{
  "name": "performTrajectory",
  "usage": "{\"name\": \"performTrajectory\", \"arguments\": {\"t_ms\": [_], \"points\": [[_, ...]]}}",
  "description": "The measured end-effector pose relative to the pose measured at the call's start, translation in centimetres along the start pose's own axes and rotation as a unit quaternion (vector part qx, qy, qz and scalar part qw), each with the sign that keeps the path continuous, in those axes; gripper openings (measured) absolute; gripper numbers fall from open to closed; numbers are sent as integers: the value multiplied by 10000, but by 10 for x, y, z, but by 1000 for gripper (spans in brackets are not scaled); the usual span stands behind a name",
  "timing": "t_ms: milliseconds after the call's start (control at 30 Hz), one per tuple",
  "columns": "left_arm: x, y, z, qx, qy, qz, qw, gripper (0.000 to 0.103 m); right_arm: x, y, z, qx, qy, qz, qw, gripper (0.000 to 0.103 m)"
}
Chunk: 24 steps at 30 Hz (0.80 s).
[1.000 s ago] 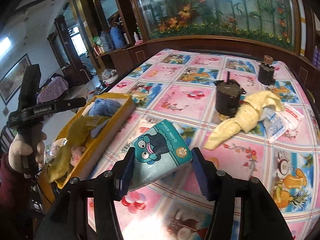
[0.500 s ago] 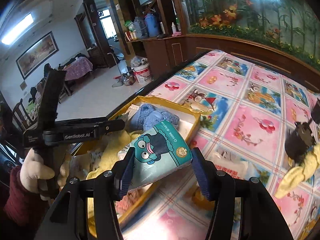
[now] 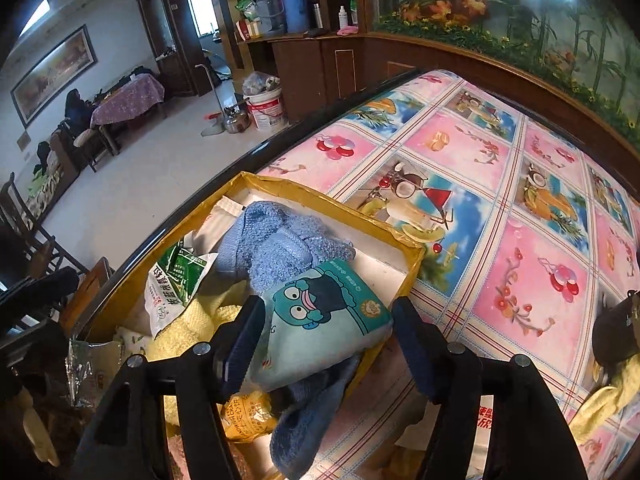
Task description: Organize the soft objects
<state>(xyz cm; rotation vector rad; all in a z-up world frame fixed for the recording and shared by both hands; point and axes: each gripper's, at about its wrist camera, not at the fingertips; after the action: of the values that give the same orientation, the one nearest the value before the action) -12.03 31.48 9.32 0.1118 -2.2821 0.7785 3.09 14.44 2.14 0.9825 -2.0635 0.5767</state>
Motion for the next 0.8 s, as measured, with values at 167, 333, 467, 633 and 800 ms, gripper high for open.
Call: {"name": "performTrajectory", "arguments": {"t_ms": [167,333,467,633,800], "points": [[18,-19,16,-80,-135,223,9996,76,33,-10,20,-280,-291,45,9992,72],[47,-57,25,-252,-396,558,9973,77,77,-32,53,-563,-626,223,9962,75],[85,-87,24,-74,-686,1338,9886,93,111,-57,92,-965,-858,373,9909,77],[83,-117,42,-190,-488,2017,9780,103,143,-78,137,-1331,-986,552,9846,78],[110,-168,69,-1064,-1519,1186,9755,103,172,-88,176,-1431,-1084,944,9792,78]]}}
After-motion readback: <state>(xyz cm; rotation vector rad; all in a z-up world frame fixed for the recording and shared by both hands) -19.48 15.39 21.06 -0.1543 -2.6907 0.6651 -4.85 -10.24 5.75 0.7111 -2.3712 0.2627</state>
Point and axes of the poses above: each gripper's, at about its wrist camera, not at the fingertips, and x roughly against the way its jaws point, y to its left, z to its underside, and after that the axes turned 15 degrees about x, right-handed
